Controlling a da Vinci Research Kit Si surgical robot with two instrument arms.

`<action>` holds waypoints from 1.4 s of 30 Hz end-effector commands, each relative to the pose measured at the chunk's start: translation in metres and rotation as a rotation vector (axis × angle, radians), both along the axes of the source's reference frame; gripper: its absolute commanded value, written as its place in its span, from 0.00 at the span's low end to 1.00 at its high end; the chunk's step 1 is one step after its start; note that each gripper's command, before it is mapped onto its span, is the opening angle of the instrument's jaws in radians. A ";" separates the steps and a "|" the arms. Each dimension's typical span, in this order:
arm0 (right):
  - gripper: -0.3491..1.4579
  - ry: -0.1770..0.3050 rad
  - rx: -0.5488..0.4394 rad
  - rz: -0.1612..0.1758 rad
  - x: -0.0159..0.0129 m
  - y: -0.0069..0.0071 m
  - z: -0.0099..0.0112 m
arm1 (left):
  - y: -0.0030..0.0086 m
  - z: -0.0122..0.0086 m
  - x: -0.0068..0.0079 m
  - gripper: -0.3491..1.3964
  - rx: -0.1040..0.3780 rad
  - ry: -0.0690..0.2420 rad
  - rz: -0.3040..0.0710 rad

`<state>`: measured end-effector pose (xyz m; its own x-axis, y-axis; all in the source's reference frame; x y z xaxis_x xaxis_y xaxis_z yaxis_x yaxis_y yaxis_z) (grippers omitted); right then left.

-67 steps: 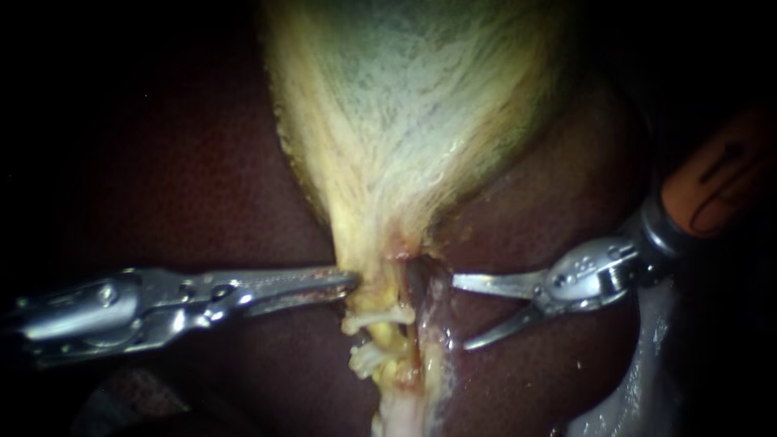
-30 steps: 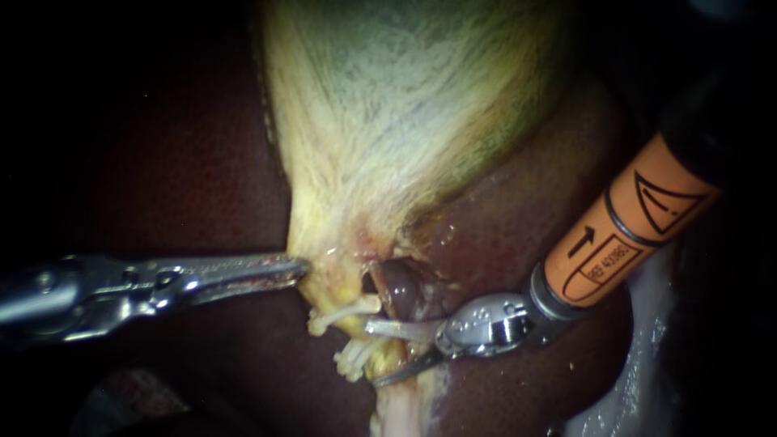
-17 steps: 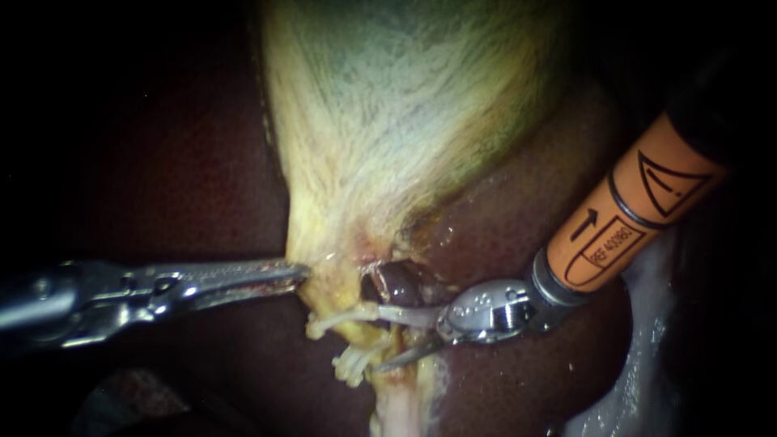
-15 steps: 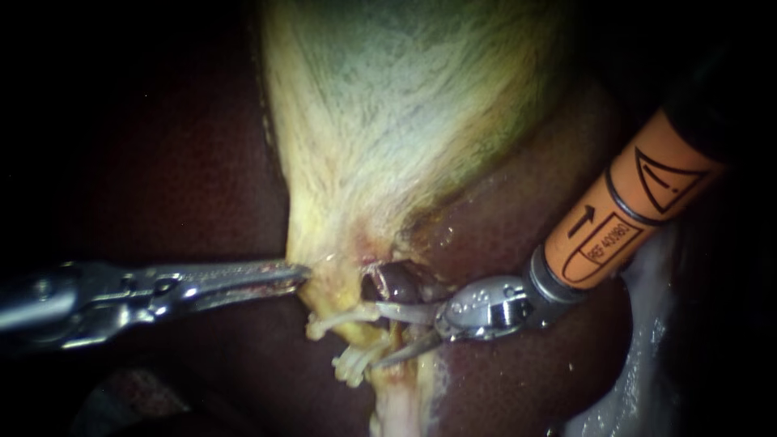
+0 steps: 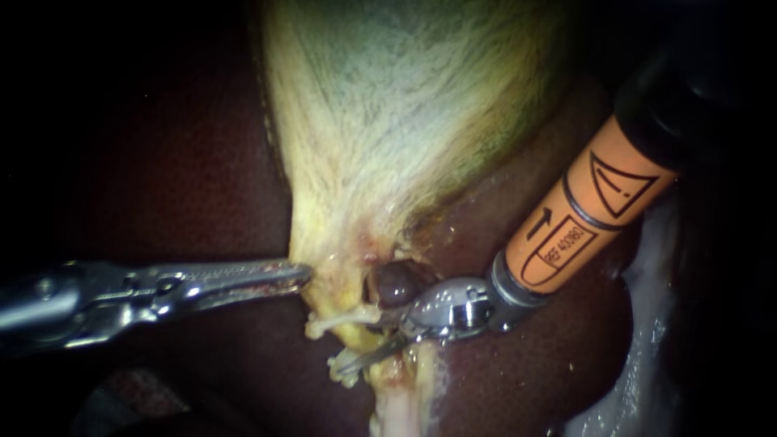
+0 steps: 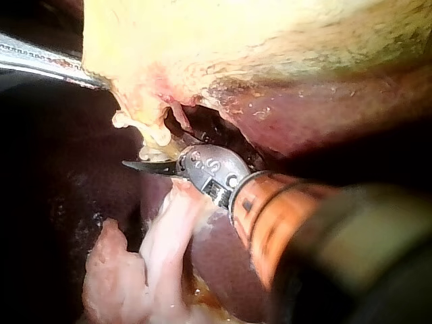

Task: Go to the cutting position left tube

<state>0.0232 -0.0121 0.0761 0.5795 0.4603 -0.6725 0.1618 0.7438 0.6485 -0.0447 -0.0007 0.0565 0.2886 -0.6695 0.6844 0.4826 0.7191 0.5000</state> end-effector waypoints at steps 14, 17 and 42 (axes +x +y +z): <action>0.86 0.046 0.089 0.003 0.0020 -0.0003 0.0005 | 0.0003 0.0003 -0.0005 0.01 0.001 -0.002 0.000; 0.86 0.056 0.109 -0.006 0.0025 -0.0006 0.0007 | 0.0003 0.0004 -0.0005 0.01 0.001 -0.002 0.000; 0.85 0.091 0.146 -0.003 0.0026 -0.0009 0.0006 | 0.0017 0.0018 0.0003 0.02 0.005 -0.005 0.002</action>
